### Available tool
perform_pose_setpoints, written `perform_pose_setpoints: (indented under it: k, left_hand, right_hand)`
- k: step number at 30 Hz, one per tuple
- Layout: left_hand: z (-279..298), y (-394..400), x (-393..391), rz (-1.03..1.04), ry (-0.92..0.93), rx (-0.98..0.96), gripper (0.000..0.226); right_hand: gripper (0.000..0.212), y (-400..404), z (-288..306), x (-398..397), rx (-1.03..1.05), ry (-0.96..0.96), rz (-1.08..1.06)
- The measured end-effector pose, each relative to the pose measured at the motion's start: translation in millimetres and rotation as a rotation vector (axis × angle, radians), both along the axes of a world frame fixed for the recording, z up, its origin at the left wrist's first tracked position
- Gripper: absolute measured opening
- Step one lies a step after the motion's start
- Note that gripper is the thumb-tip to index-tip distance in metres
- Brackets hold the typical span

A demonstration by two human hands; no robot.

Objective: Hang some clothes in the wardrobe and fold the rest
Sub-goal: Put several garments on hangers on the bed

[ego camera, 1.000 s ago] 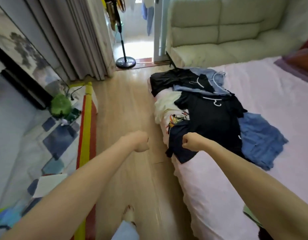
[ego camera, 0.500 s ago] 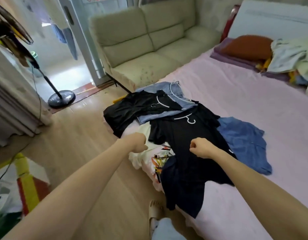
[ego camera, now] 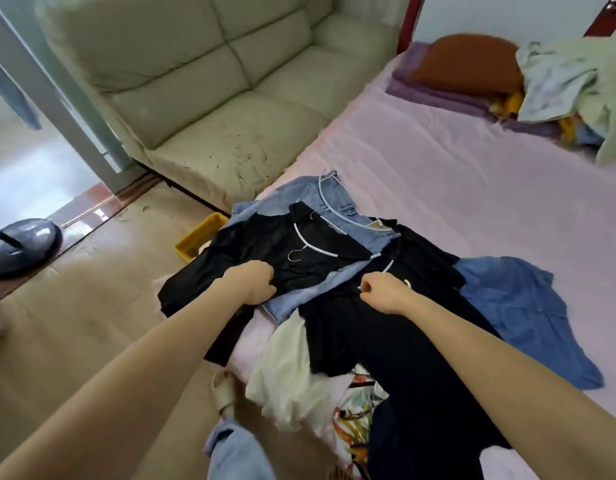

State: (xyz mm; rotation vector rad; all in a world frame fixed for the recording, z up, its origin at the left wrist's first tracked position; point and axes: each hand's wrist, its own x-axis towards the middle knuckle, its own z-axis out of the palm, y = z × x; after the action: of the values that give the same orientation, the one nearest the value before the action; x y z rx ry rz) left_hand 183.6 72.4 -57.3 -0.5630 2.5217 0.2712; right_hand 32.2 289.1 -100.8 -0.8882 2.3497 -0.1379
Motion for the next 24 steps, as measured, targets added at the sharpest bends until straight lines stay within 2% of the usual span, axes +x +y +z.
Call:
perform_pose_setpoints:
  k: [5,10,12,15,18,20,24]
  left_hand:
    - [-53.7,-107.6,-72.9,-0.163,-0.027,0.042,0.032]
    - [-107.7,-182.5,-138.2,-0.425,0.004,0.044,0.038]
    - [-130.3,-198.3,-162.7,-0.507,0.037,0.065,0.040]
    - [-170.5,-210.0,-191.6,-0.624,0.073,0.122,0.050]
    - [-210.8,-212.0,-214.9,-0.716,0.096,0.166,0.062]
    - [-232.5,-210.2,-225.5,-0.748,0.099,0.193,0.067]
    - [-257.3,-207.6,-239.1,-0.784,0.075,0.219,0.069]
  right_hand:
    - [0.014,-94.1,-51.0,-36.7,0.054,-0.027,-0.132]
    - [0.021,-175.1,-106.4,-67.0,0.048,-0.043,-0.240]
    - [0.027,-193.9,-126.9,-76.5,0.059,-0.010,-0.210]
    - [0.046,-208.6,-158.8,-92.3,0.142,0.075,-0.125]
    - [0.063,-209.5,-192.5,-104.5,0.206,0.026,-0.120]
    - [0.063,-205.4,-209.7,-106.5,0.206,0.022,-0.108]
    - [0.043,-201.8,-221.1,-104.9,0.087,0.096,-0.119]
